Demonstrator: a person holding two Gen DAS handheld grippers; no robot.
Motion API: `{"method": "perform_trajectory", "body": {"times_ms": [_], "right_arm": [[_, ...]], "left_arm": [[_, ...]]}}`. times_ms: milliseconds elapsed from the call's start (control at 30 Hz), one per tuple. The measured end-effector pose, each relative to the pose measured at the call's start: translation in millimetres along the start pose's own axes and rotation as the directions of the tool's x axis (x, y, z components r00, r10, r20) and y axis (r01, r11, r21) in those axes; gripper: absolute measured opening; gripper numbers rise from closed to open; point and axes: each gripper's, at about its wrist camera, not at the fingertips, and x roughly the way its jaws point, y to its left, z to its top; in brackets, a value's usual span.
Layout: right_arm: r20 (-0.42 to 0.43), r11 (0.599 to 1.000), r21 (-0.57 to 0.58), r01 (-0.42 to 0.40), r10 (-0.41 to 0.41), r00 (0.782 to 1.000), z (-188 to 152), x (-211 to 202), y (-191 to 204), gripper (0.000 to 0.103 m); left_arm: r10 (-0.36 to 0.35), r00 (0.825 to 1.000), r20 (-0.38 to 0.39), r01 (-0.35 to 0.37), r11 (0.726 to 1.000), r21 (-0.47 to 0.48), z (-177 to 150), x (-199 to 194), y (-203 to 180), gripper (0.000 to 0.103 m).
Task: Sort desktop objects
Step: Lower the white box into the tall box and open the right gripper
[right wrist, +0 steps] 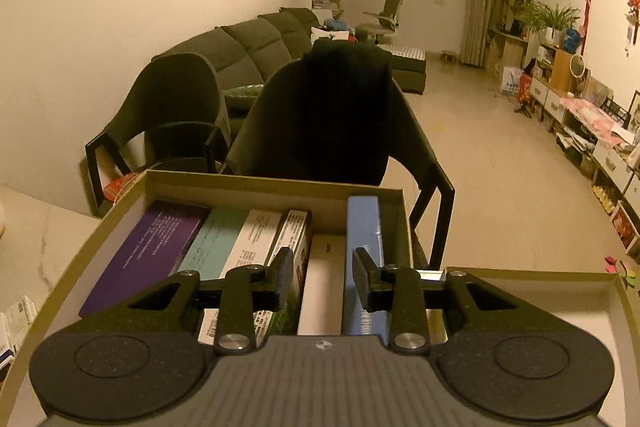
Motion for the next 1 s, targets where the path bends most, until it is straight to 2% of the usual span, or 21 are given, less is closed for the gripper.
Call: {"method": "perform_trajectory", "body": {"times_ms": [433,700,1000], "right_arm": [[-0.019,0.996,0.062,-0.065,0.066,0.998,-11.3,-26.7,-11.6,0.038],[-0.021,0.992,0.081,-0.098,0.1,0.995,-22.8,-39.7,-8.5,0.04],[0.016,0.981,0.111,-0.158,0.157,0.988,-35.9,-64.5,-4.6,0.051]], "left_arm": [[0.003,1.0,0.004,-0.004,1.0,0.011,-2.4,-2.0,-1.2,0.103],[0.095,0.995,0.014,-0.095,0.994,0.053,4.7,-0.3,4.8,0.103],[0.123,0.992,-0.025,-0.121,0.989,0.085,5.3,21.5,2.9,0.103]]}}
